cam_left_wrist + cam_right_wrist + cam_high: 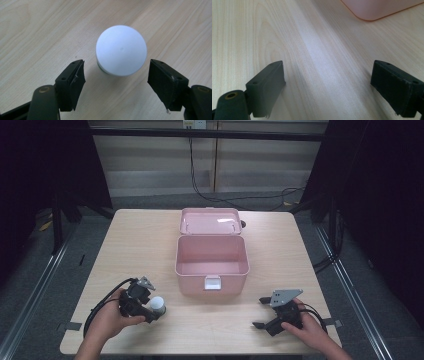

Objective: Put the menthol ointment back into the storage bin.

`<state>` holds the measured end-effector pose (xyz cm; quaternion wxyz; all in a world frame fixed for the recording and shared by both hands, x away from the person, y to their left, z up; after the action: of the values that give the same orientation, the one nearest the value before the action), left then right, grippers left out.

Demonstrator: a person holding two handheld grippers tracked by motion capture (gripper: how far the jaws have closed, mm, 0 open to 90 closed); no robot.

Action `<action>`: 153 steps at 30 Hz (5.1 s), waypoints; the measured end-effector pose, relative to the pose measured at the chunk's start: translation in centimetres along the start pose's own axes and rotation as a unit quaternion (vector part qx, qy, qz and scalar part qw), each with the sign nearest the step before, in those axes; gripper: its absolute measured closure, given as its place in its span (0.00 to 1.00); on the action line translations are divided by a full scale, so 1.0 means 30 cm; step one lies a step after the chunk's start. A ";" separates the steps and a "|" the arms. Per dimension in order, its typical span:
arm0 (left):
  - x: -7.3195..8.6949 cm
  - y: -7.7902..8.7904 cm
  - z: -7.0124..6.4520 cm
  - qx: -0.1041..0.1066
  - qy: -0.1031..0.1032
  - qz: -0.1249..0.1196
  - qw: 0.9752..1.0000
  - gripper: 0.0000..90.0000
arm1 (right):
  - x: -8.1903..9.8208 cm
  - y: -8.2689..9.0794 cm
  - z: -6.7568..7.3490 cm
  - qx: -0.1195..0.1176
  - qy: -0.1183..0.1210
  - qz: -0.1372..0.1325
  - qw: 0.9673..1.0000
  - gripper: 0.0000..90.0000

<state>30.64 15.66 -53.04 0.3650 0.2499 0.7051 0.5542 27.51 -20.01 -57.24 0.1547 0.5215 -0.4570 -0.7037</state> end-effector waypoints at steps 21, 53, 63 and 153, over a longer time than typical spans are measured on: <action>-0.059 -0.010 -0.008 0.016 0.015 0.059 0.998 0.43 | 0.000 0.000 0.000 0.000 0.000 0.000 1.000 0.12; -0.099 0.054 -0.006 0.025 0.054 0.098 0.993 0.55 | 0.000 0.000 0.000 0.000 0.000 0.000 1.000 0.12; -0.137 0.140 0.000 0.036 0.069 0.091 0.993 0.55 | 0.000 0.000 0.000 0.000 0.000 0.000 1.000 0.12; -0.713 0.355 -0.012 0.006 0.081 0.049 0.995 0.56 | 0.001 0.000 0.000 0.000 0.001 0.001 1.000 0.12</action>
<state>42.81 2.02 -37.63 0.2774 0.2407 0.7227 0.5855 27.49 -20.02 -57.25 0.1558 0.5214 -0.4576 -0.7032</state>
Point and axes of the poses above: each handheld gripper's, and its own axes: y roughly backward along the jaws, x roughly out of its underside, z roughly to its left, the point moved 9 cm from there along -y, roughly forward along the jaws, and after that the axes turned 10 degrees about z, right-handed, at the moved point
